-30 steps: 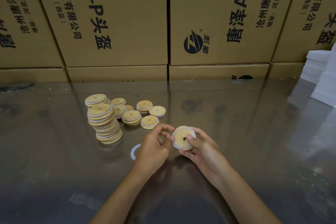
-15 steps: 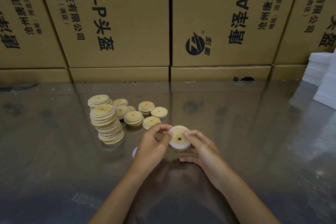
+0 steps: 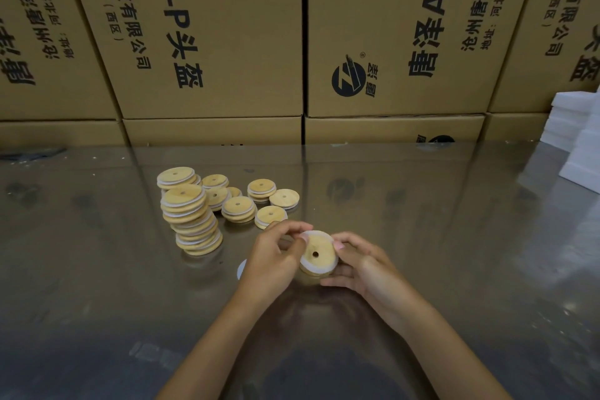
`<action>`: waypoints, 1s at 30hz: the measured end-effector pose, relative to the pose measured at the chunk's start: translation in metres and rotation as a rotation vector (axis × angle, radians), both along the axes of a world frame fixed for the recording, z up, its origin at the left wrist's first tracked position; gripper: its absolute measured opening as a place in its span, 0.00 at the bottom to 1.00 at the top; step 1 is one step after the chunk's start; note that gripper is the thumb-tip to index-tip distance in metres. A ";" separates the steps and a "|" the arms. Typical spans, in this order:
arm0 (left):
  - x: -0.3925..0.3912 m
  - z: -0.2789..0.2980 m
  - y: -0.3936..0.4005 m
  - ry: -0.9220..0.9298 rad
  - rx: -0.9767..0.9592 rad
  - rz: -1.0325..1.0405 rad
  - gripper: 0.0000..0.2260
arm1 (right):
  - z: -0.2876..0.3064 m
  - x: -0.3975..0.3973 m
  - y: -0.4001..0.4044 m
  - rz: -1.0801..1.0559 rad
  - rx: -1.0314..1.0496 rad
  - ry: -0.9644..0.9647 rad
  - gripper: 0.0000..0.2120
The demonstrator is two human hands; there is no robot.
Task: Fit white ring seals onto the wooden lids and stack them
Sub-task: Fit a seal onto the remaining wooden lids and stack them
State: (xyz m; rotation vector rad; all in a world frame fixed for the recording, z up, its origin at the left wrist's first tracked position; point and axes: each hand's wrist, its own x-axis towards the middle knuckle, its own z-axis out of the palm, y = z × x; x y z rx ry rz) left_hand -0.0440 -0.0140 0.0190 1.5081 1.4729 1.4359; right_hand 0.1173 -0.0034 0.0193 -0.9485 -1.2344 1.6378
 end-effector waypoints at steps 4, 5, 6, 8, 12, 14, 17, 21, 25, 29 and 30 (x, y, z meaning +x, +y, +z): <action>-0.002 0.003 -0.002 -0.040 -0.020 0.010 0.09 | -0.002 -0.001 0.001 0.002 0.045 -0.026 0.08; -0.001 0.004 -0.003 -0.048 -0.024 0.008 0.09 | -0.003 -0.002 0.001 -0.023 0.074 -0.058 0.07; -0.001 0.005 -0.004 -0.053 -0.026 0.007 0.09 | -0.004 -0.003 0.002 -0.046 0.102 -0.086 0.07; 0.000 0.006 -0.005 -0.059 -0.026 0.006 0.09 | -0.005 -0.005 0.003 -0.081 0.143 -0.132 0.07; 0.001 0.007 -0.005 -0.065 -0.036 0.001 0.08 | -0.007 -0.006 0.004 -0.130 0.244 -0.219 0.07; 0.001 0.007 -0.005 -0.071 -0.041 0.001 0.07 | -0.008 -0.005 0.004 -0.148 0.293 -0.269 0.07; 0.002 0.007 -0.005 -0.091 -0.042 0.008 0.06 | -0.008 -0.006 0.004 -0.159 0.308 -0.231 0.07; 0.001 0.007 -0.005 -0.114 -0.029 0.027 0.04 | -0.007 -0.005 0.004 -0.105 0.324 -0.217 0.07; 0.001 0.007 -0.004 -0.123 -0.038 0.034 0.06 | -0.007 -0.004 0.003 -0.083 0.330 -0.219 0.09; 0.001 0.006 -0.004 -0.149 -0.059 0.015 0.07 | -0.005 -0.003 0.002 -0.109 0.302 -0.168 0.10; 0.001 0.006 -0.004 -0.148 -0.059 0.010 0.07 | -0.005 -0.003 0.003 -0.111 0.292 -0.163 0.09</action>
